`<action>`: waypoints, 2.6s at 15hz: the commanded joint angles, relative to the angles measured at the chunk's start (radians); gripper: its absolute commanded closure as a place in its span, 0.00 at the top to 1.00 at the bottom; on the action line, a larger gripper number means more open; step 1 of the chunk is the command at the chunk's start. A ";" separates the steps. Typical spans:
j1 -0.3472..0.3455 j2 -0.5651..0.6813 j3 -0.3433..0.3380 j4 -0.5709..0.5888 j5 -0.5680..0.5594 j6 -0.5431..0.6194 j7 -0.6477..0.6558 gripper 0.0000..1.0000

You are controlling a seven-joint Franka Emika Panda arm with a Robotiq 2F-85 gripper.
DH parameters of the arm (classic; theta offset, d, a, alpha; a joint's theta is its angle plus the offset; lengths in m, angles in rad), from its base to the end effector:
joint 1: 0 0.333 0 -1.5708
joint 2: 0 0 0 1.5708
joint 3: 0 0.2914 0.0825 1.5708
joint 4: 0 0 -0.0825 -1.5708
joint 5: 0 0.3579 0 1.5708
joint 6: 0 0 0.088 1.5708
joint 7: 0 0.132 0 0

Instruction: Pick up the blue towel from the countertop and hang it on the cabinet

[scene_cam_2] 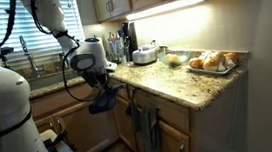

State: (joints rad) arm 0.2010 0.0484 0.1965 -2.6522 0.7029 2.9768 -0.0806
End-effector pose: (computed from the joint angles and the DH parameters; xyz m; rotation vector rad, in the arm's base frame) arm 0.4130 0.1288 0.2220 -2.8563 0.2907 -0.3192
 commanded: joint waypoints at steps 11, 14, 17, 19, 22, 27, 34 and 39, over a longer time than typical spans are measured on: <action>-0.029 0.224 0.085 -0.009 -0.017 0.322 -0.150 0.04; -0.051 0.244 0.090 -0.002 -0.027 0.347 -0.167 0.04; -0.109 0.227 0.146 0.004 -0.046 0.339 -0.188 0.05; -0.182 0.222 0.216 0.023 -0.071 0.321 -0.206 0.04; -0.283 0.255 0.293 0.058 -0.104 0.320 -0.223 0.05; -0.386 0.289 0.330 0.061 -0.141 0.326 -0.246 0.04; -0.472 0.385 0.330 0.085 -0.171 0.329 -0.252 0.05; -0.526 0.425 0.365 0.107 -0.189 0.328 -0.251 0.05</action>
State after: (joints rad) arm -0.2669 0.4578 0.5144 -2.5521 0.5341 3.2931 -0.3155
